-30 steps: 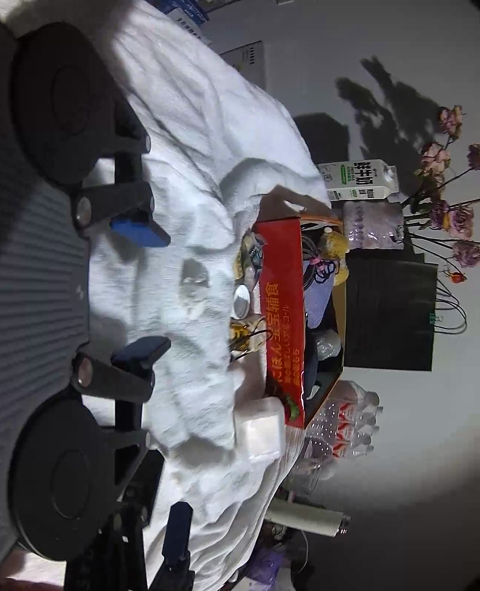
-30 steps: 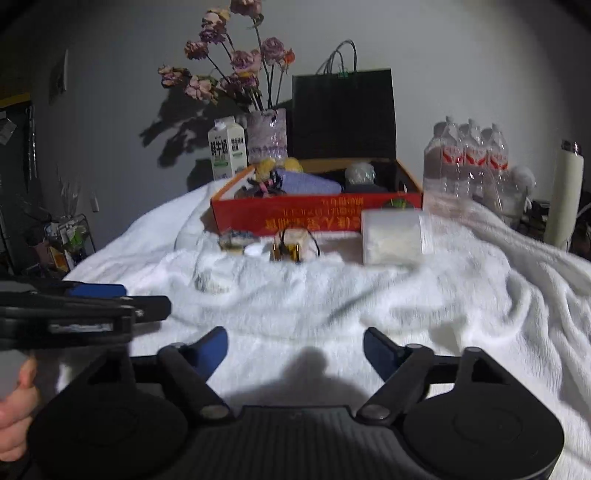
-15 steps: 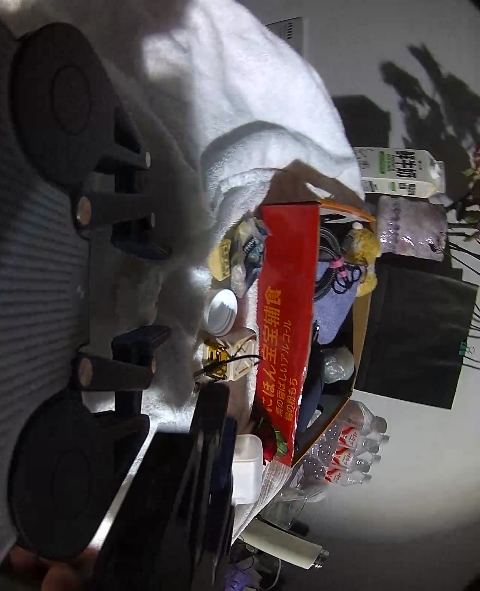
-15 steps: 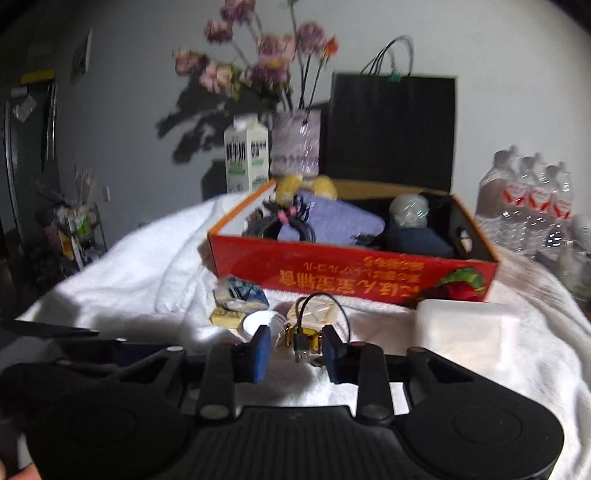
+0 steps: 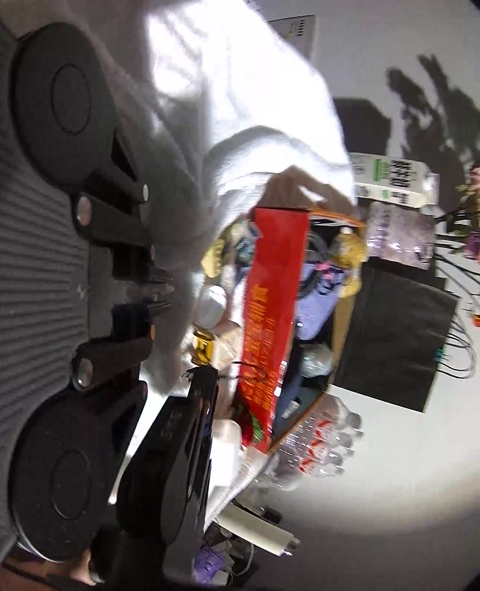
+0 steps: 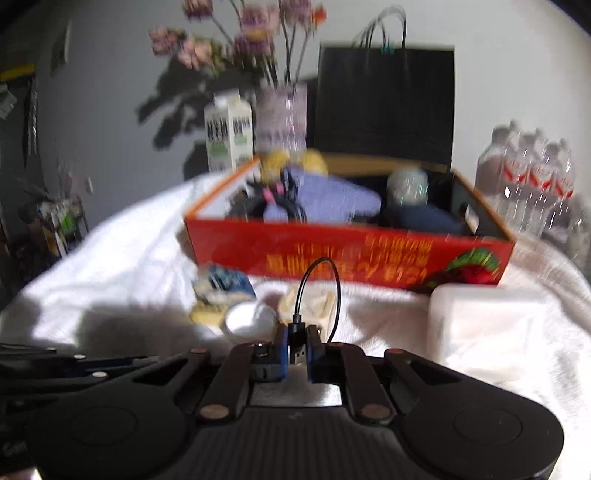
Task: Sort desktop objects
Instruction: 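Grasp the black USB cable on the towel with the right tool, then carry the cable with the right tool into the orange box and release it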
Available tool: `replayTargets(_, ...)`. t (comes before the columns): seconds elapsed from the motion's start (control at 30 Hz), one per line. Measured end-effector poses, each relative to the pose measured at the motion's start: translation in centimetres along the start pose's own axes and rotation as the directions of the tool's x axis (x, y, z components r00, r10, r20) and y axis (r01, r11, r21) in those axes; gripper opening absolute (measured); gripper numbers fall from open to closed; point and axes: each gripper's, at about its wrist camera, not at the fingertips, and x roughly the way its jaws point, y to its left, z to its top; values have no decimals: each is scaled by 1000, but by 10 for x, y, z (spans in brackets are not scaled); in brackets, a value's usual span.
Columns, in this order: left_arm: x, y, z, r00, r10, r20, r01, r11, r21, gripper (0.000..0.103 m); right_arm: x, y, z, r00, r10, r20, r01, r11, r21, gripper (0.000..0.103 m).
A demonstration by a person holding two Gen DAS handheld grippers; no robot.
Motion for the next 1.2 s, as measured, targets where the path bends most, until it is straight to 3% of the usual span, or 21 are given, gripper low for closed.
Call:
replayTargets(0.2,-42,-8,3,998,2,69,-1,1000,-18,11,-64,-9,-3,996,28,87,-35,996,83,8)
replayTargets(0.43,-75,-33,1,994,-17,106,14,1000,25,11,-119,-16,-21,992,42,123,-55,993,103,8)
replayTargets(0.87,-89,-65,4,990,-11,138,-2,995,97,11,-153,-33,-22,981,30,190,-56,990,131,8)
replayTargets(1.03,-73,-67,43,989,-101,104,86,987,138,11,-149,-47,3,973,31,229,-55,994,99,8)
replayTargets(1.2,-30,-66,100,993,-91,78,79,985,152,11,-123,-73,49,964,27,264,-43,998,54,8)
